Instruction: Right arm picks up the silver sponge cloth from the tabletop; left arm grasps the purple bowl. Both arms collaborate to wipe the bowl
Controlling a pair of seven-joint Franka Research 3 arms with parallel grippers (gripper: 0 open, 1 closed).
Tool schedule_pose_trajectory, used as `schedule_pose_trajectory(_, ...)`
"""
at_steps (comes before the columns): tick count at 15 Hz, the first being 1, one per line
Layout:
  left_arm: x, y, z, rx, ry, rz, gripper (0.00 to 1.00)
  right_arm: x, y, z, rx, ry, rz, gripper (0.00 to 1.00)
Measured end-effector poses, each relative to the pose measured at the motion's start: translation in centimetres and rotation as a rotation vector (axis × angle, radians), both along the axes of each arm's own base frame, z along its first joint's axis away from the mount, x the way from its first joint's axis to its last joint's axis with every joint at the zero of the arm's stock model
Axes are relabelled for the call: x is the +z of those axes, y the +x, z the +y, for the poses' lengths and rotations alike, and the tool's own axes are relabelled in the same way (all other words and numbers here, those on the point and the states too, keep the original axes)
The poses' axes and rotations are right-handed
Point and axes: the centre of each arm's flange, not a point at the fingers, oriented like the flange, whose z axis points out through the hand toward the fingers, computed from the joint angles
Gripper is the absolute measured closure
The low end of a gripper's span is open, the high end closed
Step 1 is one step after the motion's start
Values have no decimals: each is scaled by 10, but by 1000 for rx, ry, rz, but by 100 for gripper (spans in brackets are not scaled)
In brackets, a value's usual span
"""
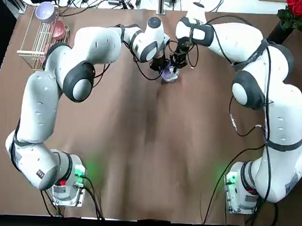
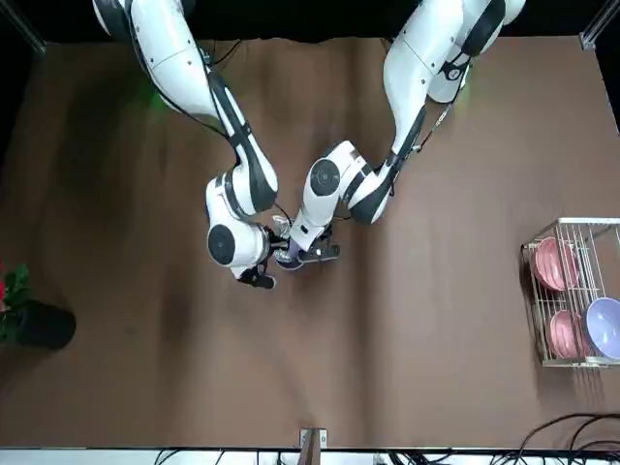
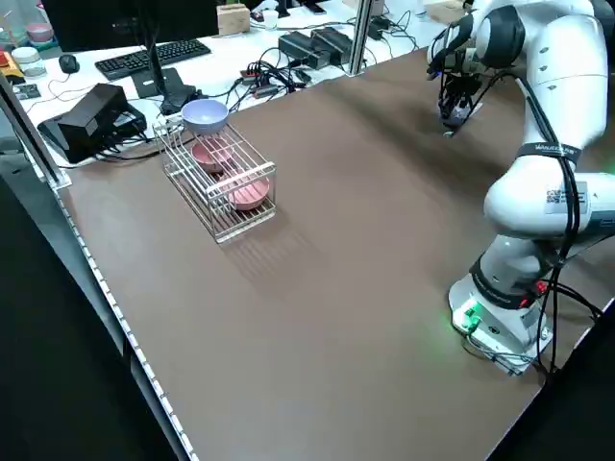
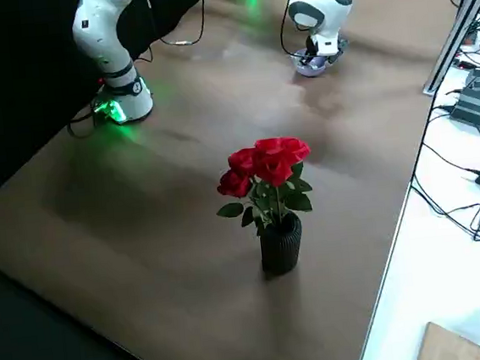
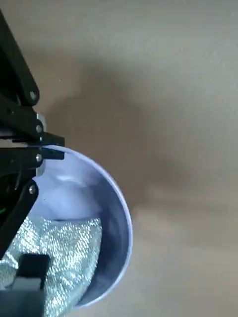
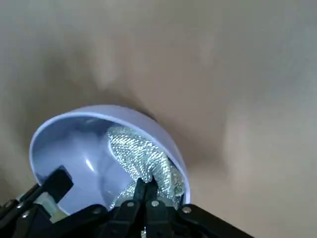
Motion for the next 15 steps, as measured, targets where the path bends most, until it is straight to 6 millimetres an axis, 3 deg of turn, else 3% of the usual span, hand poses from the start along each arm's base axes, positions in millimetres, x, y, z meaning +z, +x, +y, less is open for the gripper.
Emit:
schedule_pose_trajectory(8, 0, 0, 0, 0, -1, -1, 96, 3, 7, -6, -1, 1, 3, 98)
schedule_pose_trajectory(12, 0, 1, 1, 1, 1, -1, 96, 39, 13, -12, 32, 9, 77, 98)
schedule_pose_trajectory(15, 0, 3, 3, 5, 2, -1, 96, 81, 29, -48, 15, 11, 112, 98)
